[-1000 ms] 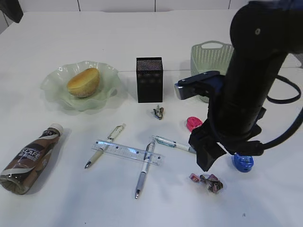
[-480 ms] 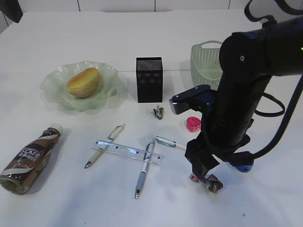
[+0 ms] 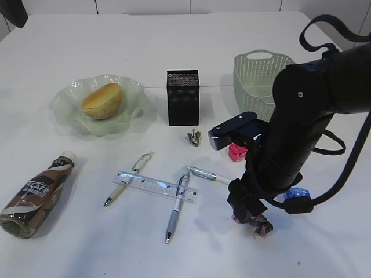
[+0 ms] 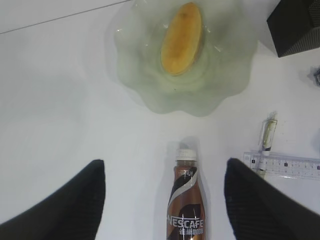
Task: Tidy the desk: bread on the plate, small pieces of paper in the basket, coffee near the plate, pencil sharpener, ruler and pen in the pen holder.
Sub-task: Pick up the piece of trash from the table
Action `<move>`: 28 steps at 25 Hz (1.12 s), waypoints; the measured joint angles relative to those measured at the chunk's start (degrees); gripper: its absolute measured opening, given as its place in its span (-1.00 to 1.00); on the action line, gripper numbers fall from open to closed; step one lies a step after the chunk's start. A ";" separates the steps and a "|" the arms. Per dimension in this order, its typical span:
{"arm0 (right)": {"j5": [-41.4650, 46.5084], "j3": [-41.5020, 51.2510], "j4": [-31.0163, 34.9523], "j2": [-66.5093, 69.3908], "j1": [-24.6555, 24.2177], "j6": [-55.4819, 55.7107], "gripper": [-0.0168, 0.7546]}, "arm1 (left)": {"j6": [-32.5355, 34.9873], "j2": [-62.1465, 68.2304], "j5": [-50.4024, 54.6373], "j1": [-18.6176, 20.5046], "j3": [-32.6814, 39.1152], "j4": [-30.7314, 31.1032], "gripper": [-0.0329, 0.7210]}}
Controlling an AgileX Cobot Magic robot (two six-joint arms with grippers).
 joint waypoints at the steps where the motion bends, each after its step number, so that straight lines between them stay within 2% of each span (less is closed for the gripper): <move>1: -0.50 0.11 0.00 0.00 0.00 -0.14 0.56 | 0.00 0.00 0.00 0.00 0.00 0.00 0.47; 28: -3.22 2.90 -0.81 3.02 0.00 -0.43 0.56 | 0.00 0.00 0.00 0.00 0.00 0.00 0.47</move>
